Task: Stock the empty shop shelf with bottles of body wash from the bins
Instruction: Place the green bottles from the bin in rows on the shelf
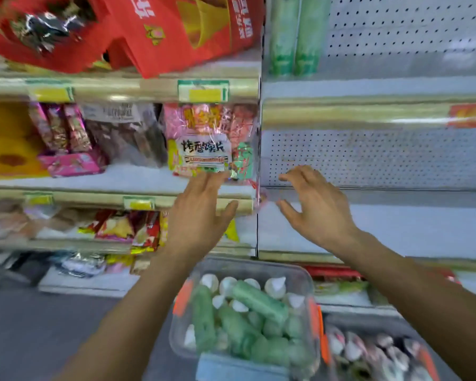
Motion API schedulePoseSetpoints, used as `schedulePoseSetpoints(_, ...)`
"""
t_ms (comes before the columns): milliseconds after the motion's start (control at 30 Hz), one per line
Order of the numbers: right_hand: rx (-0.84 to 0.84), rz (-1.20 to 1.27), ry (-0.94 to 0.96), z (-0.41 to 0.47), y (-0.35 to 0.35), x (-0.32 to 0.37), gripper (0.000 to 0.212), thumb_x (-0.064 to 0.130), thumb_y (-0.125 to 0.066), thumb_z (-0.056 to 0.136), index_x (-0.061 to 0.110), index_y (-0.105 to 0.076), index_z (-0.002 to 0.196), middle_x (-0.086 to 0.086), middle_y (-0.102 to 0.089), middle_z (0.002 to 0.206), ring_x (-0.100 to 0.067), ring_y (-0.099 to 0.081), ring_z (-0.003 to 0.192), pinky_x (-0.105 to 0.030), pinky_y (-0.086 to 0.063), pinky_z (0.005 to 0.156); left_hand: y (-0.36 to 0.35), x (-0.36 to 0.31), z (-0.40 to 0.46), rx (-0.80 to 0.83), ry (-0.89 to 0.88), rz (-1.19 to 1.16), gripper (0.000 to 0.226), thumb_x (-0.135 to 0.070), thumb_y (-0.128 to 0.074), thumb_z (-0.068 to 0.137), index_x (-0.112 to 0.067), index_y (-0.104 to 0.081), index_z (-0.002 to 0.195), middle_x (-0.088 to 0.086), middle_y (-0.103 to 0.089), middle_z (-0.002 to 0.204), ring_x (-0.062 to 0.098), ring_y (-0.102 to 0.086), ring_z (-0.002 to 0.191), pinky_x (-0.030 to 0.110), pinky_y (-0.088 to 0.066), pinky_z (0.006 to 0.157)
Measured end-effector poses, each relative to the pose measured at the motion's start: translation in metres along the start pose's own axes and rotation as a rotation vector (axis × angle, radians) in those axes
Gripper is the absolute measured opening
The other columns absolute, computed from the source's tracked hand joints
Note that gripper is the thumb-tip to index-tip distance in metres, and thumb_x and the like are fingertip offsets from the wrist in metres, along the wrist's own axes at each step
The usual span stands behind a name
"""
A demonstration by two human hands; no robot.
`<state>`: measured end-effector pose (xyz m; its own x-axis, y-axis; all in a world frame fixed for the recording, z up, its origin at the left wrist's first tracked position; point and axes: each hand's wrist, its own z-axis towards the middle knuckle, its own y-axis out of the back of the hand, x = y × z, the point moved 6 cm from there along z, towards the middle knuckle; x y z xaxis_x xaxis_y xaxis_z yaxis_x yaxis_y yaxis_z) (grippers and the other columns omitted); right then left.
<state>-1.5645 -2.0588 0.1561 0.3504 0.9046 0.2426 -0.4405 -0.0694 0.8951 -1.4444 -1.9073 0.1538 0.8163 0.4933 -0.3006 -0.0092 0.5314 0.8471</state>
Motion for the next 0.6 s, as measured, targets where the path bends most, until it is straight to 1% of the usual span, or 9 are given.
schedulePoseSetpoints(67, 0.100, 0.015, -0.024, -0.018, -0.027, 0.003, 0.042, 0.035, -0.057, 0.091, 0.020, -0.051, 0.129, -0.001, -0.050, 0.130, -0.024, -0.049, 0.118, -0.037, -0.046, 0.083, -0.017, 0.012, -0.022, 0.051, 0.040, -0.030, 0.049, -0.038, -0.063, 0.088, -0.020, -0.054, 0.132, 0.005, -0.055, 0.127, 0.029, -0.055, 0.116, 0.044, -0.053, 0.079)
schedulePoseSetpoints(100, 0.155, 0.017, -0.035, -0.027, -0.041, 0.003, 0.043, 0.036, -0.056, 0.091, 0.022, -0.049, 0.132, 0.000, -0.048, 0.132, -0.023, -0.047, 0.120, -0.036, -0.045, 0.085, -0.027, 0.019, -0.032, 0.080, 0.069, -0.052, 0.048, -0.038, -0.063, 0.088, -0.020, -0.054, 0.132, 0.004, -0.055, 0.128, 0.028, -0.056, 0.115, 0.043, -0.053, 0.079)
schedulePoseSetpoints(200, 0.300, 0.043, -0.048, -0.050, -0.080, 0.000, 0.045, 0.038, -0.053, 0.093, 0.025, -0.045, 0.135, 0.004, -0.044, 0.136, -0.018, -0.044, 0.123, -0.033, -0.044, 0.087, -0.060, 0.039, -0.062, 0.184, 0.174, -0.135, 0.048, -0.035, -0.063, 0.090, -0.020, -0.052, 0.135, 0.003, -0.052, 0.133, 0.027, -0.054, 0.118, 0.043, -0.051, 0.084)
schedulePoseSetpoints(267, 0.398, 0.057, -0.061, -0.065, -0.109, -0.007, 0.045, 0.039, -0.052, 0.093, 0.025, -0.044, 0.135, 0.005, -0.044, 0.135, -0.017, -0.044, 0.122, -0.033, -0.044, 0.087, -0.086, 0.057, -0.083, 0.247, 0.288, -0.173, 0.048, -0.033, -0.063, 0.091, -0.020, -0.051, 0.135, 0.002, -0.050, 0.135, 0.025, -0.054, 0.118, 0.040, -0.050, 0.085)
schedulePoseSetpoints(367, 0.536, 0.054, -0.082, -0.085, -0.157, -0.021, 0.045, 0.042, -0.052, 0.092, 0.024, -0.045, 0.132, 0.002, -0.047, 0.130, -0.019, -0.049, 0.119, -0.035, -0.048, 0.087, -0.129, 0.083, -0.117, 0.348, 0.490, -0.243, 0.049, -0.035, -0.065, 0.090, -0.018, -0.052, 0.134, 0.004, -0.053, 0.133, 0.023, -0.057, 0.117, 0.035, -0.047, 0.088)
schedulePoseSetpoints(467, 0.704, 0.029, -0.105, -0.106, -0.208, -0.036, 0.048, 0.044, -0.053, 0.091, 0.024, -0.045, 0.133, 0.002, -0.049, 0.133, -0.019, -0.049, 0.124, -0.037, -0.043, 0.098, -0.173, 0.109, -0.151, 0.451, 0.681, -0.280, 0.053, -0.035, -0.070, 0.085, -0.015, -0.054, 0.132, 0.009, -0.057, 0.127, 0.026, -0.058, 0.113, 0.035, -0.047, 0.090)
schedulePoseSetpoints(500, 0.761, 0.034, -0.119, -0.113, -0.225, -0.040, 0.049, 0.044, -0.054, 0.091, 0.024, -0.044, 0.134, 0.001, -0.048, 0.134, -0.021, -0.047, 0.125, -0.038, -0.043, 0.099, -0.186, 0.118, -0.161, 0.477, 0.733, -0.264, 0.056, -0.035, -0.072, 0.084, -0.014, -0.053, 0.133, 0.012, -0.057, 0.126, 0.028, -0.057, 0.114, 0.036, -0.047, 0.093)
schedulePoseSetpoints(567, 0.858, 0.042, -0.148, -0.124, -0.255, -0.047, 0.050, 0.042, -0.056, 0.090, 0.021, -0.043, 0.133, -0.002, -0.047, 0.131, -0.025, -0.047, 0.124, -0.038, -0.046, 0.093, -0.209, 0.134, -0.178, 0.509, 0.840, -0.211, 0.065, -0.037, -0.071, 0.083, -0.013, -0.046, 0.138, 0.016, -0.052, 0.130, 0.033, -0.052, 0.120, 0.038, -0.043, 0.099)
schedulePoseSetpoints(600, 0.888, 0.043, -0.158, -0.128, -0.269, -0.049, 0.052, 0.042, -0.057, 0.090, 0.020, -0.042, 0.133, -0.004, -0.047, 0.130, -0.027, -0.047, 0.123, -0.038, -0.047, 0.090, -0.220, 0.140, -0.186, 0.522, 0.886, -0.185, 0.070, -0.038, -0.069, 0.084, -0.011, -0.039, 0.142, 0.017, -0.047, 0.136, 0.035, -0.049, 0.123, 0.039, -0.041, 0.102)
